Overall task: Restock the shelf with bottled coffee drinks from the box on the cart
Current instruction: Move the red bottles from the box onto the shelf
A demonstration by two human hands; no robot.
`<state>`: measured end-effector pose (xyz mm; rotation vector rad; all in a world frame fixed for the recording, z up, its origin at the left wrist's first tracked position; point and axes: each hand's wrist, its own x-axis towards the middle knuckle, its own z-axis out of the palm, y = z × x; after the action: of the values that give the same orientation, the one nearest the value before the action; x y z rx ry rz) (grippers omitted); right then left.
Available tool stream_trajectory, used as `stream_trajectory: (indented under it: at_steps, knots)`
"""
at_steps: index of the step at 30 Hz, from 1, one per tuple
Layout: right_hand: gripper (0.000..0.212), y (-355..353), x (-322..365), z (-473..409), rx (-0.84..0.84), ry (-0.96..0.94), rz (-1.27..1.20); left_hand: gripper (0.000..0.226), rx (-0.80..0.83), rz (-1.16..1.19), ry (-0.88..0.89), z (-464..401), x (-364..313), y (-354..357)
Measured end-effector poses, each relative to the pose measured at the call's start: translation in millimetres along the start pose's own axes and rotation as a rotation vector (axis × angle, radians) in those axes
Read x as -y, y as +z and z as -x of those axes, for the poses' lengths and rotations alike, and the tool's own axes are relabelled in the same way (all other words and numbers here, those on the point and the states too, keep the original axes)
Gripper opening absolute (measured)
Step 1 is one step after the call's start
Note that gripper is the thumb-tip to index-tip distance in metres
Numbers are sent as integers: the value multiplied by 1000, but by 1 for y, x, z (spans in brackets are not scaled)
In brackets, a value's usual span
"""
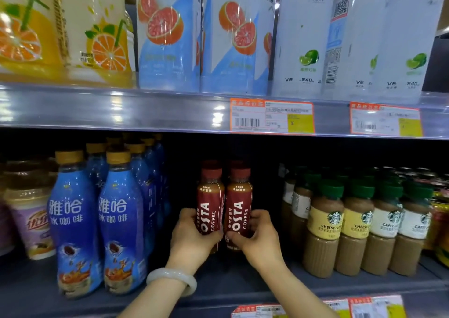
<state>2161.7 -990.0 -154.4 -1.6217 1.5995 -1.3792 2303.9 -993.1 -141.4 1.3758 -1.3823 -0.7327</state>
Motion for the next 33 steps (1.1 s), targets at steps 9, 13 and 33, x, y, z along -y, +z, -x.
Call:
stream_trajectory:
  at_steps: [9,13,33]
  knots:
    - [56,6,-8,-3,-2,-13,39,58,9,9,-37,-2,6,-1]
    - [56,9,-11,-6,-12,-12,43,58,-2,8,-56,-4,6,0]
    - [63,2,-5,-2,-36,5,69,65,-12,-139,-66,7,-8,-3]
